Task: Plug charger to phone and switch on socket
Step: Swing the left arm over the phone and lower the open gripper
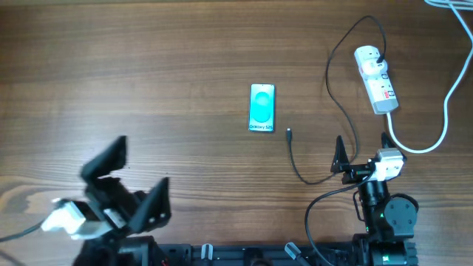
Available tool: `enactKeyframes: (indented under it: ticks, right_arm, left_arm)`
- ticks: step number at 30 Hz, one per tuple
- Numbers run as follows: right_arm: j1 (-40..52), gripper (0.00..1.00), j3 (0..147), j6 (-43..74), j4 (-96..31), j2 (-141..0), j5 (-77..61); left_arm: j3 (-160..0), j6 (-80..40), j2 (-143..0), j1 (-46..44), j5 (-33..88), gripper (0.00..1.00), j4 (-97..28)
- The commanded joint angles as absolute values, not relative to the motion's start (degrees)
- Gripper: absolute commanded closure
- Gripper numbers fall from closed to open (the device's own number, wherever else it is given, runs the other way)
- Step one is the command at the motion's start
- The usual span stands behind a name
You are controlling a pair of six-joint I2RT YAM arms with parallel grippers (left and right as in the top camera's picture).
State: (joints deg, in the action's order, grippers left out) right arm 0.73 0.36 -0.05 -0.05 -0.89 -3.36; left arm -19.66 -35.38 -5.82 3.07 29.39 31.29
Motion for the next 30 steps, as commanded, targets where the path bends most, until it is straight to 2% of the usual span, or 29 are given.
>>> enactKeyframes:
  ticks: [1, 5, 7, 10, 15, 19, 21, 24, 30]
  right_arm:
    - [1.17, 0.0, 0.3, 0.38, 0.01, -0.64, -3.42]
    - [1.17, 0.0, 0.3, 0.34, 0.01, -0.64, -3.4]
    - [1.17, 0.0, 0.3, 0.36, 0.01, -0.64, -3.42]
    - [1.17, 0.0, 0.3, 0.36, 0.01, -0.64, -3.42]
    - [1.17, 0.0, 0.3, 0.36, 0.01, -0.64, -3.42]
    - [1.17, 0.0, 0.3, 0.36, 0.01, -0.64, -3.42]
    - [1.17, 0.0, 0.3, 0.36, 0.01, -0.64, -3.42]
    - [1.17, 0.0, 0.3, 0.36, 0.01, -0.64, -3.4]
    - [1.17, 0.0, 0.3, 0.36, 0.01, -0.64, -3.42]
  left_arm:
    - [-41.21, -36.23, -18.28, 3.33, 28.05, 0.0, 11.33]
    - [-69.32, -26.55, -37.5, 3.33, 35.7, 0.0, -25.56]
    - [-81.03, -21.02, -46.52, 3.33, 40.21, 0.0, -38.74]
    - [-93.56, -21.28, -57.28, 3.33, 42.04, 0.0, -54.63]
    - [-100.51, -26.7, -68.05, 1.5, 44.62, 0.0, -58.63]
    - [-102.59, -29.87, -73.69, -6.83, 29.71, 0.01, -63.29]
    - [-103.63, -32.73, -77.38, -13.96, 18.87, 0.01, -65.17]
    - [-107.44, -34.39, -84.4, -22.33, 9.82, 0.01, -68.53]
    - [-121.8, -35.18, -103.77, -28.62, 6.07, 0.0, -80.97]
